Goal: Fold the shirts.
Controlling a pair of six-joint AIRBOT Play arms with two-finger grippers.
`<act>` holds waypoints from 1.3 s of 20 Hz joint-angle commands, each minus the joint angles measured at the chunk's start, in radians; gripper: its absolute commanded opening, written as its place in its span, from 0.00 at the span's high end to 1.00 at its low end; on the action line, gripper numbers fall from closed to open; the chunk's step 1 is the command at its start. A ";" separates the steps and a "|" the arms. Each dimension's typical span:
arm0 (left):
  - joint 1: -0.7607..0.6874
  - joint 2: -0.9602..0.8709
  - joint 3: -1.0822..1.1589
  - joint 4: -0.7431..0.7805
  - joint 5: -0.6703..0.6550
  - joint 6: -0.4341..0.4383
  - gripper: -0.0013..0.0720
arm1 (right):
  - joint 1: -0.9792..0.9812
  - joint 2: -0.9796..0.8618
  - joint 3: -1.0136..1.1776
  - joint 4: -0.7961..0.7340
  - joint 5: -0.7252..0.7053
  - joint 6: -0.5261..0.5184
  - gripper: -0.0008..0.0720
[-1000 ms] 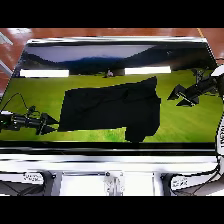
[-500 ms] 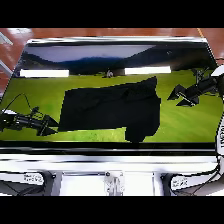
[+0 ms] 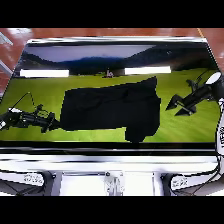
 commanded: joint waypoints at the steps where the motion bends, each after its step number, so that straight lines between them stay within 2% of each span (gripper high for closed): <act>1: -0.003 0.032 0.000 -0.007 -0.008 0.024 0.93 | 0.014 0.000 -0.167 0.077 -0.092 -0.009 0.10; 6: -0.003 0.106 0.000 -0.007 -0.010 0.032 0.93 | 0.093 -0.006 -0.267 0.068 -0.299 0.019 0.10; 7: -0.003 0.121 0.000 -0.007 -0.011 0.032 0.93 | 0.098 -0.021 -0.267 0.075 -0.311 0.027 0.17; 8: -0.003 0.133 0.000 -0.007 -0.011 0.032 0.93 | 0.098 -0.033 -0.267 0.076 -0.315 0.037 0.17; 9: -0.003 0.144 0.001 -0.007 -0.011 0.034 0.93 | 0.103 -0.043 -0.267 0.077 -0.319 0.044 0.26; 10: -0.003 0.153 0.001 -0.008 -0.011 0.043 0.93 | 0.106 -0.050 -0.267 0.083 -0.328 0.051 0.38; 12: -0.002 0.167 0.006 -0.007 -0.011 0.050 0.93 | 0.110 -0.042 -0.266 0.090 -0.351 0.056 0.90; 16: -0.004 0.264 0.167 -0.007 -0.012 0.057 0.94 | 0.110 0.099 -0.193 0.114 -0.383 -0.075 0.91; 19: -0.034 0.409 0.451 -0.008 -0.010 0.076 0.94 | 0.110 0.296 -0.005 0.180 -0.408 -0.224 0.91; 23: -0.047 0.562 0.938 -0.007 0.061 -0.002 0.94 | 0.109 0.561 0.357 0.109 -0.536 -0.233 0.91; 26: -0.046 0.651 1.194 -0.006 0.164 -0.043 0.94 | 0.109 0.711 0.556 0.011 -0.582 -0.174 0.91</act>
